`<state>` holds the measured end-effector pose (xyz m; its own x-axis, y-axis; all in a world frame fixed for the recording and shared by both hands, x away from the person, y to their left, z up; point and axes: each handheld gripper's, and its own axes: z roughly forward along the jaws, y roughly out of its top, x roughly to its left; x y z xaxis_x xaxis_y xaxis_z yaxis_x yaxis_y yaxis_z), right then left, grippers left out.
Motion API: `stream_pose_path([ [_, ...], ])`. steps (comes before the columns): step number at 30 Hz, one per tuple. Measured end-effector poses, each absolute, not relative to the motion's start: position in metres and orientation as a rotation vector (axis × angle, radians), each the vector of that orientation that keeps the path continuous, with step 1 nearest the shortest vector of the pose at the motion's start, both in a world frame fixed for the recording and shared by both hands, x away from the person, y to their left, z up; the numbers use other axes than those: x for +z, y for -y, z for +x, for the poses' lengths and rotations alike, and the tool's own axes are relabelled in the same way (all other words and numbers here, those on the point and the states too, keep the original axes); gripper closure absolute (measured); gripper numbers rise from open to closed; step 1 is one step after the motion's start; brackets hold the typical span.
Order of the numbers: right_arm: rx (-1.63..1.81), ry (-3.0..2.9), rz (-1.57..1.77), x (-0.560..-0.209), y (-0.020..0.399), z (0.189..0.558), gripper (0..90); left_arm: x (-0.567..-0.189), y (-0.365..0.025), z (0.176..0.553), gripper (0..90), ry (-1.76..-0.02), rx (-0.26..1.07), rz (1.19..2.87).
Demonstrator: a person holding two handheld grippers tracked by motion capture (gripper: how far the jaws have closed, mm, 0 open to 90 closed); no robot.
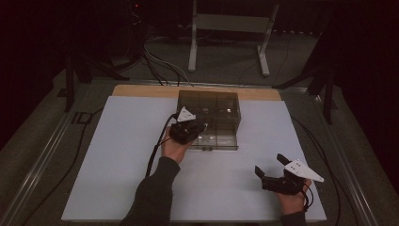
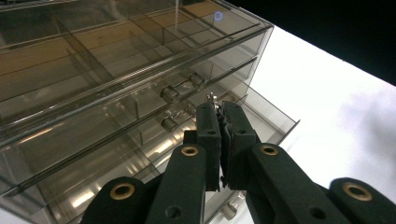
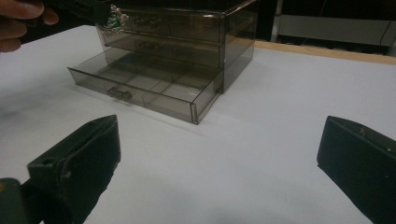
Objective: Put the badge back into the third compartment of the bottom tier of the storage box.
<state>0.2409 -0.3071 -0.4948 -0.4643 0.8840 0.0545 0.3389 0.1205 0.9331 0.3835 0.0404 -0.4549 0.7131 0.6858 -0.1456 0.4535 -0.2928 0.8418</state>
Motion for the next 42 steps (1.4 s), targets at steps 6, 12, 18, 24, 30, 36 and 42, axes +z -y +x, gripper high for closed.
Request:
stream_pose_path([
  [6, 1.335, -1.875, 1.18, -0.495, 0.307, 0.241, 0.1, -0.454, -0.033, 0.385, 88.3, -0.862, 0.294, 1.95],
  [12, 1.338, -1.875, 1.18, -0.495, 0.307, 0.241, 0.1, -0.455, -0.026, 0.387, 88.2, -0.852, 0.294, 1.963],
  [18, 1.339, -1.875, 1.18, -0.495, 0.307, 0.241, 0.1, -0.457, -0.021, 0.387, 88.3, -0.842, 0.285, 1.966],
  [24, 1.341, -1.871, 1.181, -0.495, 0.307, 0.241, 0.1, -0.458, -0.015, 0.389, 88.3, -0.835, 0.277, 1.973],
  [30, 1.345, -1.87, 1.184, -0.495, 0.307, 0.241, 0.1, -0.462, -0.008, 0.389, 88.2, -0.827, 0.268, 1.974],
  [36, 1.346, -1.871, 1.184, -0.495, 0.306, 0.241, 0.1, -0.465, -0.002, 0.391, 88.2, -0.819, 0.262, 1.985],
  [42, 1.347, -1.871, 1.182, -0.495, 0.306, 0.241, 0.1, -0.467, 0.003, 0.391, 88.3, -0.814, 0.257, 1.986],
])
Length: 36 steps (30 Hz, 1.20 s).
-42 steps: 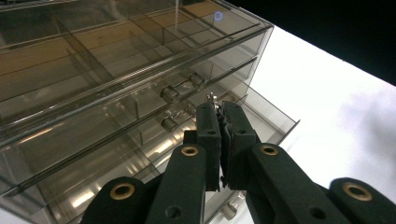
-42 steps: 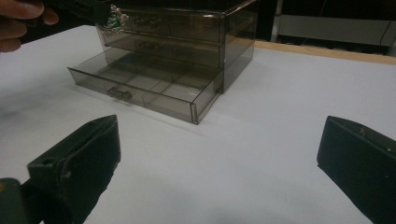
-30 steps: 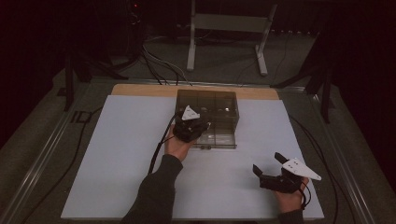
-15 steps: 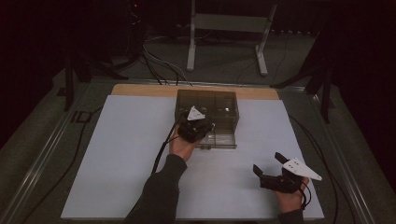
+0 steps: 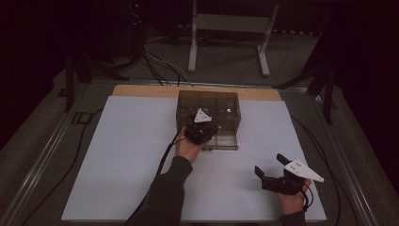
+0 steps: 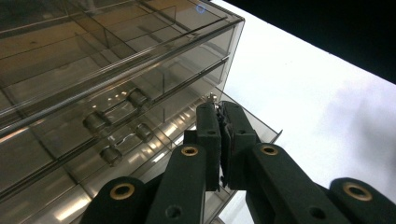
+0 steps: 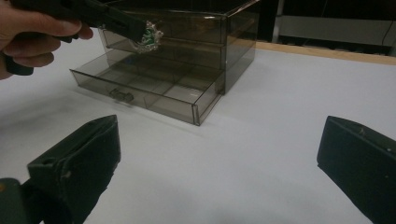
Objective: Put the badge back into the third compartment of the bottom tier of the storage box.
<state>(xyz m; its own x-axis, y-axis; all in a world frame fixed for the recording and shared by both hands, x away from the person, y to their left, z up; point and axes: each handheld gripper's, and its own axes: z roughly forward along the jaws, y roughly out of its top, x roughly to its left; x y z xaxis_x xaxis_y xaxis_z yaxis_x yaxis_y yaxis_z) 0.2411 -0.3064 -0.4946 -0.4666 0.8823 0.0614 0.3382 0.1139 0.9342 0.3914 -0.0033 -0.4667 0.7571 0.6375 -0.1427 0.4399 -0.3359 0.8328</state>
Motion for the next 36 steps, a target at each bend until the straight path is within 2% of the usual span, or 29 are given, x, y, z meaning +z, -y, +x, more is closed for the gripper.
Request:
stream_pose_path([
  [36, 1.356, -1.87, 1.183, -0.495, 0.307, 0.242, 0.1, -0.479, 0.03, 0.399, 88.2, -0.799, 0.235, 2.026],
])
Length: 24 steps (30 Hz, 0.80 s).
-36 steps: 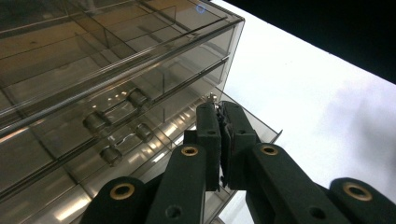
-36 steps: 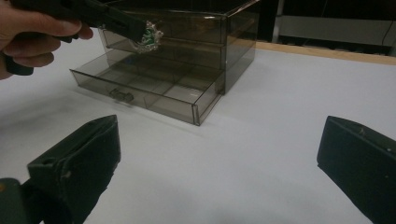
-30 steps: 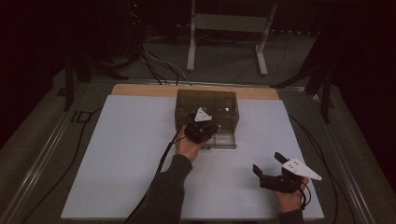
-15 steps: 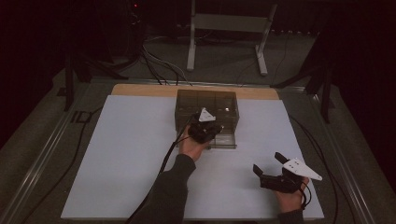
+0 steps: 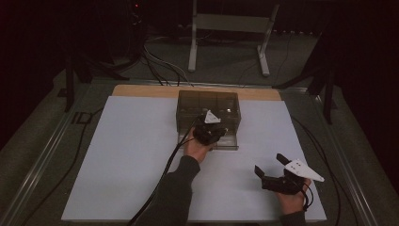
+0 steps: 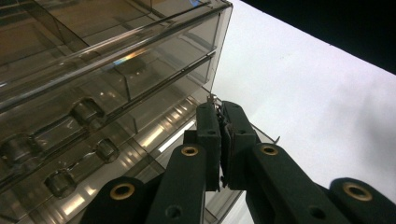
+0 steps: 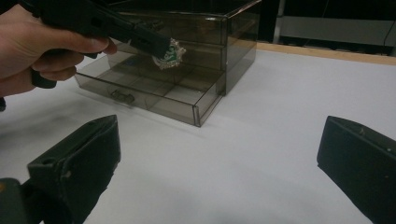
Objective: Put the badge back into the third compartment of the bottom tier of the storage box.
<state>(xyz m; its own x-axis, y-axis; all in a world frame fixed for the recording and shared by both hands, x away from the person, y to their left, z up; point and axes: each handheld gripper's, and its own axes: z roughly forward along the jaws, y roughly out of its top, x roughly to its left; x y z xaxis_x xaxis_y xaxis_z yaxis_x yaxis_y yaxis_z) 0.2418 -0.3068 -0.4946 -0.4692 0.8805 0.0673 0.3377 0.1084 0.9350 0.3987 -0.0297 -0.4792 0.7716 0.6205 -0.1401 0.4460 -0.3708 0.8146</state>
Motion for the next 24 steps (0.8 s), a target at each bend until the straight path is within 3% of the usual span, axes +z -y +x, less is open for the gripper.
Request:
stream_pose_path([
  [24, 1.363, -1.886, 1.164, -0.495, 0.303, 0.246, 0.1, -0.495, 0.044, 0.4, 88.2, -0.816, 0.197, 2.067],
])
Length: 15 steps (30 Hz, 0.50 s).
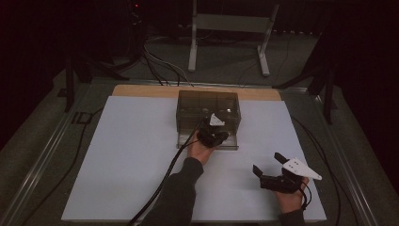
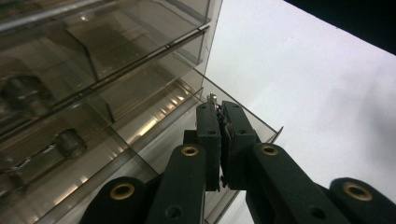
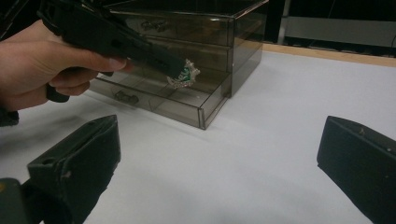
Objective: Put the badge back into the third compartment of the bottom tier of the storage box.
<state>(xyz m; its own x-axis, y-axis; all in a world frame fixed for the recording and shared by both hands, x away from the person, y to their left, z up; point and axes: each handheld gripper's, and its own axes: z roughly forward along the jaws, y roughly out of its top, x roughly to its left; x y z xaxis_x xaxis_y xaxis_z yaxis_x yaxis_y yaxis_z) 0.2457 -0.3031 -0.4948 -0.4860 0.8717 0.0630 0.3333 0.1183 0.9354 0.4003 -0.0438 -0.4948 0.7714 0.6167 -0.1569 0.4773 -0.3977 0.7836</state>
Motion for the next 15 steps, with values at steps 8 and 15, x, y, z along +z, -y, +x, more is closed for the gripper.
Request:
stream_pose_path([
  [8, 1.367, -1.882, 1.166, -0.495, 0.303, 0.245, 0.1, -0.499, 0.051, 0.4, 88.2, -0.81, 0.187, 2.08],
  [15, 1.367, -1.883, 1.167, -0.495, 0.303, 0.245, 0.1, -0.504, 0.055, 0.401, 88.2, -0.822, 0.172, 2.101],
])
